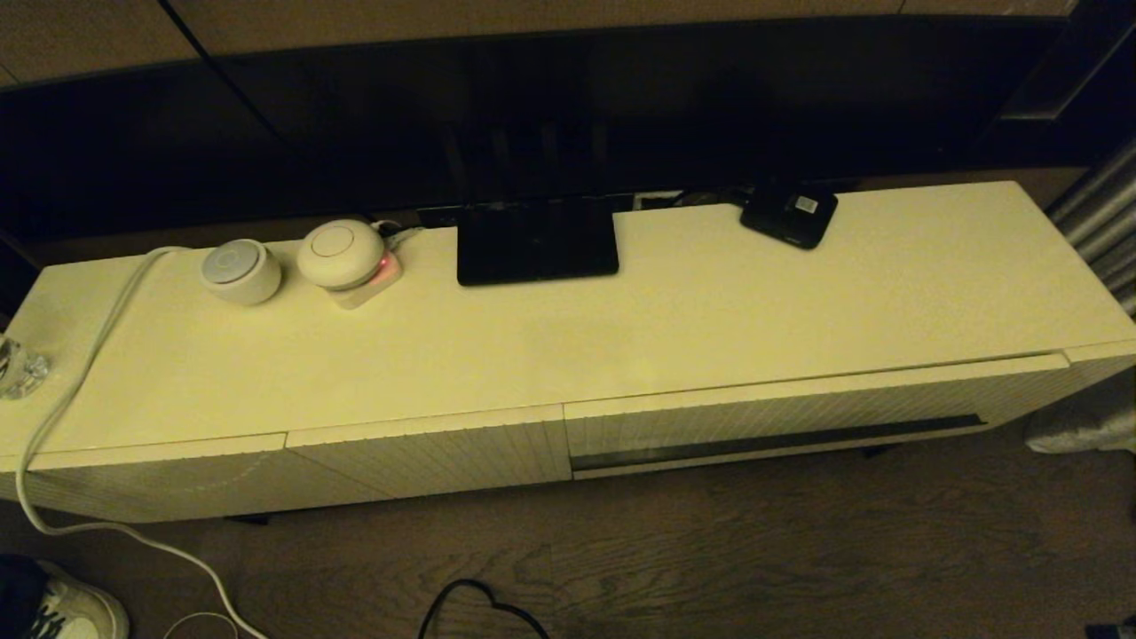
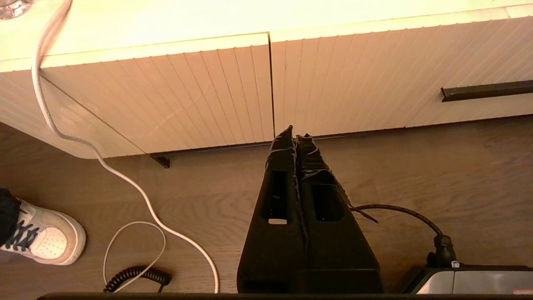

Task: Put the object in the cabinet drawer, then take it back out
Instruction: Open the drawer

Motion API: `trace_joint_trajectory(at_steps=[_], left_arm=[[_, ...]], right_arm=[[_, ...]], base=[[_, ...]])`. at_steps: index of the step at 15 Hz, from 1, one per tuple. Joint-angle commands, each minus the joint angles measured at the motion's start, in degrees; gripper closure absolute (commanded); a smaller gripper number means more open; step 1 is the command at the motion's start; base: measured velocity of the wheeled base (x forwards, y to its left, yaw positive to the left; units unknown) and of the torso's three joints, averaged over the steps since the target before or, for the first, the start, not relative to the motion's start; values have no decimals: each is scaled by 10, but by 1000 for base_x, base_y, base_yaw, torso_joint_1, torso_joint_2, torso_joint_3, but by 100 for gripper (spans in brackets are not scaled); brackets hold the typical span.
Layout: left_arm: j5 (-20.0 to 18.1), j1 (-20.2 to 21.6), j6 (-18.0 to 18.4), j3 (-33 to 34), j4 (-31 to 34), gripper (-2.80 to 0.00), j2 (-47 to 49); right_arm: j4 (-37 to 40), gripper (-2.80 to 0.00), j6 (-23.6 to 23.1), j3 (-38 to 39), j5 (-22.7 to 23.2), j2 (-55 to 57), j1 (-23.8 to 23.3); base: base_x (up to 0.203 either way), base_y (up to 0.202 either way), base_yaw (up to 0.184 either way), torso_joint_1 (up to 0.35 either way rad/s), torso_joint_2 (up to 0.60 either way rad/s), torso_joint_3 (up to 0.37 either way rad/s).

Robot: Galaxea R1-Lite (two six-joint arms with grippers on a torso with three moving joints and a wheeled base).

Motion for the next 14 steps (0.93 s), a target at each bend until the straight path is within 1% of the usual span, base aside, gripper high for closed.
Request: trace_joint_trajectory(at_steps=[1, 4, 5, 7, 9, 10, 12, 13, 14], left_arm=[[0, 0, 0, 1, 0, 0, 0], [0, 0, 0, 1, 0, 0, 0], [0, 0, 0, 1, 0, 0, 0], [0, 0, 0, 1, 0, 0, 0], [0, 0, 0, 1, 0, 0, 0], [0, 0, 0, 1, 0, 0, 0], [0, 0, 0, 1, 0, 0, 0], [0, 0, 0, 1, 0, 0, 0], [0, 0, 0, 1, 0, 0, 0]], right_arm=[[-38, 0, 7, -31, 2, 114, 15], [-51, 0, 4, -68, 6, 181, 67], [-56, 0, 1, -81, 5, 200, 77], [-96, 0, -1, -94, 3, 235, 83], [-146, 0, -1, -92, -1, 261, 85], [-158, 0, -2, -89, -4, 265, 86], [-212, 0, -6, -76, -34, 268, 86], [-239, 0, -18, -66, -40, 270, 86], [-251, 0, -27, -55, -42, 270, 85]], base=[[0, 0, 0, 0, 0, 0], [0, 0, 0, 0, 0, 0], [0, 0, 0, 0, 0, 0], [0, 0, 0, 0, 0, 0], [0, 0, 0, 0, 0, 0], [0, 0, 0, 0, 0, 0], [0, 0, 0, 0, 0, 0], [0, 0, 0, 0, 0, 0], [0, 0, 0, 0, 0, 0]])
